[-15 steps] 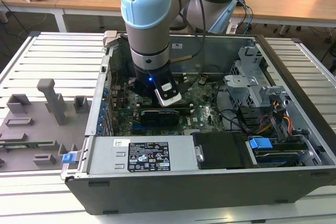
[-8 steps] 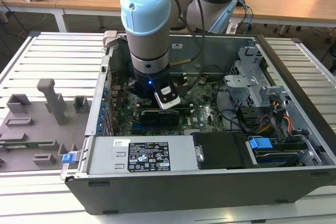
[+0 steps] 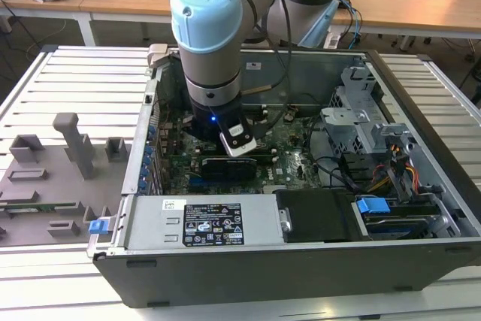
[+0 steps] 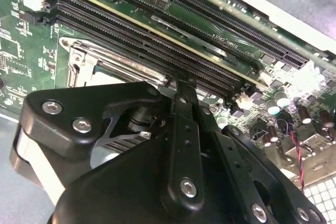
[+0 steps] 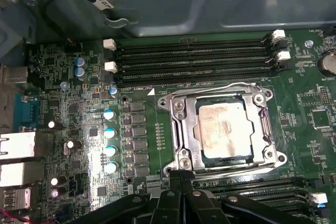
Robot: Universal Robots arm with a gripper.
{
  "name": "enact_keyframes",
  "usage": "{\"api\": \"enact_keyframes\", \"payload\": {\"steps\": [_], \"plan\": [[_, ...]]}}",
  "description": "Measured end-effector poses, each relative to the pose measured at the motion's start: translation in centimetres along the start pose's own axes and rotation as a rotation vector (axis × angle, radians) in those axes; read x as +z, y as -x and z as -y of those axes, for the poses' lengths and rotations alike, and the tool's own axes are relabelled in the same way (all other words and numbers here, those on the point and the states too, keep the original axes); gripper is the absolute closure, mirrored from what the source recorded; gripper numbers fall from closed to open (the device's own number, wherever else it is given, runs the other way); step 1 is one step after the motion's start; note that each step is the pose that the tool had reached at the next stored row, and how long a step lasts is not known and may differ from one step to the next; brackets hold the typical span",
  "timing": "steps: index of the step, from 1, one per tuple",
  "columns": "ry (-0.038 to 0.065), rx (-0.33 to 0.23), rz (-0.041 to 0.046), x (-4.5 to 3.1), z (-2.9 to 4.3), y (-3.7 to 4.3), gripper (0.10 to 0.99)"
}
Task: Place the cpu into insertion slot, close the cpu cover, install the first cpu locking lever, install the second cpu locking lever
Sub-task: 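Install the second cpu locking lever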
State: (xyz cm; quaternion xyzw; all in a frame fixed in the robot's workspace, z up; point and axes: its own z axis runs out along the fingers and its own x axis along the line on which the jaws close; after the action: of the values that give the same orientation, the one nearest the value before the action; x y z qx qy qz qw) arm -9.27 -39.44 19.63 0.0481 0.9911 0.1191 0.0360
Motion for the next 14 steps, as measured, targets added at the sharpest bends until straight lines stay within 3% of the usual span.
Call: {"api": "enact_keyframes", "payload": {"steps": [6, 12, 14], "plan": [[-0.003, 0.0, 0.0008, 0.04, -0.26, -0.6, 0.98], [-0.004, -0.001, 0.0008, 0.01, -0.28, -0.65, 0.98], [-0.008, -0.001, 0.0015, -0.29, -0.36, -0.63, 0.98]]}}
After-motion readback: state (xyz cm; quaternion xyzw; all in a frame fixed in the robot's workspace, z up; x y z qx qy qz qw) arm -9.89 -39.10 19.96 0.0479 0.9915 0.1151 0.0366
